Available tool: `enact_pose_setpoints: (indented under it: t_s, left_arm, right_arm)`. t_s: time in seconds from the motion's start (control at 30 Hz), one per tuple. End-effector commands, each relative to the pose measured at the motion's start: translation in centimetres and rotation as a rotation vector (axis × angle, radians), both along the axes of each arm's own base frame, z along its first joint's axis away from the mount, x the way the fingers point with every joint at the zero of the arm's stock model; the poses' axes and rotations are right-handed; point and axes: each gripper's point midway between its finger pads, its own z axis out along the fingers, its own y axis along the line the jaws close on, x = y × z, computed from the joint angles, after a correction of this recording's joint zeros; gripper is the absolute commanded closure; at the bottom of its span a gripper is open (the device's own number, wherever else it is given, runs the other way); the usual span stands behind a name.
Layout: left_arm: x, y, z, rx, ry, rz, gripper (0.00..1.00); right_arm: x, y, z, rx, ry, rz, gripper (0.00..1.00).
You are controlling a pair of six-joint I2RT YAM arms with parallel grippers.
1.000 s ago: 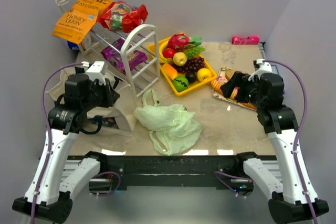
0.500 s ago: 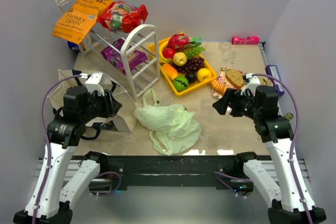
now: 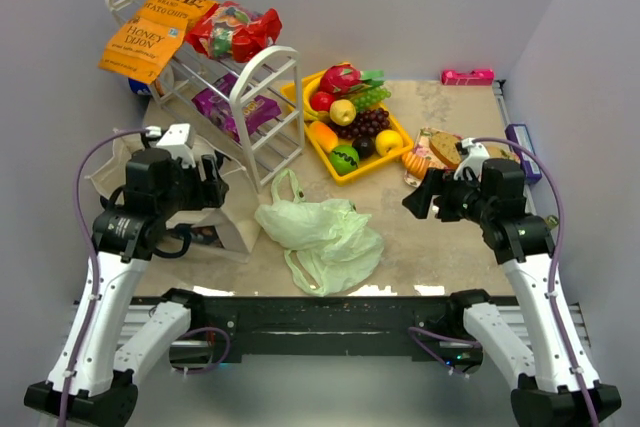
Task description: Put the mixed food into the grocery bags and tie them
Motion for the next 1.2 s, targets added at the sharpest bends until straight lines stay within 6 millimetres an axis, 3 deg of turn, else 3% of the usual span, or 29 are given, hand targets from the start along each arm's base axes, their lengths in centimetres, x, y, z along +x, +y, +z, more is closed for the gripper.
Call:
enact_pose_setpoints:
  t_s: [0.0,0.07,0.1,0.13,0.17,0.27,0.47,0.63,0.73,0.83,0.93,1.0,1.17]
  left_arm:
    - [-1.2,-1.5,-2.3,-0.045,0.061,-0.077,0.46]
    - [-1.8,-3.6,-2.7,-0.13,0.063,-0.17,0.59]
    - [-2.0,-4.3,-2.8,-0.157,0.066,-0.204,0.82]
    - [-2.2,-4.9,-3.1,-0.182,0.068,-0.234,0.95]
    - [-2.6,-5.8,-3.0,-0.229,0.08,-0.269,1.0]
    - [-3.4,-7.8,-2.8,-0.338,0.087,-0.345,1.0]
    - [-4.4,-9.6,-1.7,-0.488,0.059,-0.356,1.0]
    - [-4.4,-11.0,0.8,-0.627,-0.033,-0.371,1.0]
    - [-3.6,-11.2,1.2,-0.631,-0.054,-0.34,1.0]
    - [-3.5,-13.1,1.6,-0.682,-0.065,-0.373,1.0]
    - [-3.1,-16.2,0.2,-0.612,-0.031,-0.383,1.0]
    - [-3.9,-18.6,-0.4,-0.535,-0.019,-0.415,1.0]
    - [-2.7,-21.5,0.8,-0.504,-0.059,-0.405,1.0]
  right_arm:
    - [0.0,0.3,1.1,0.0,-0.037,0.028,0.1]
    - [0.0,0.2,0.7,-0.004,-0.029,0.026,0.13]
    - [0.0,0.2,0.4,-0.005,-0.022,0.026,0.14]
    - [0.0,0.2,0.2,-0.006,-0.017,0.026,0.17]
    - [0.0,0.2,0.1,-0.005,-0.012,0.028,0.18]
    - [0.0,0.4,0.0,0.005,-0.014,0.034,0.2]
    - [0.5,0.5,-0.8,0.015,0.008,0.02,0.18]
    - [0.9,1.0,-1.1,0.046,0.007,0.021,0.16]
    - [1.1,1.1,-0.6,0.056,-0.004,0.024,0.14]
    - [1.5,1.2,-0.2,0.062,-0.012,0.02,0.13]
    - [1.9,1.5,0.1,0.083,-0.013,0.022,0.13]
    - [2.1,1.6,0.5,0.093,-0.018,0.016,0.13]
    - [2.1,1.6,1.5,0.115,-0.028,-0.004,0.11]
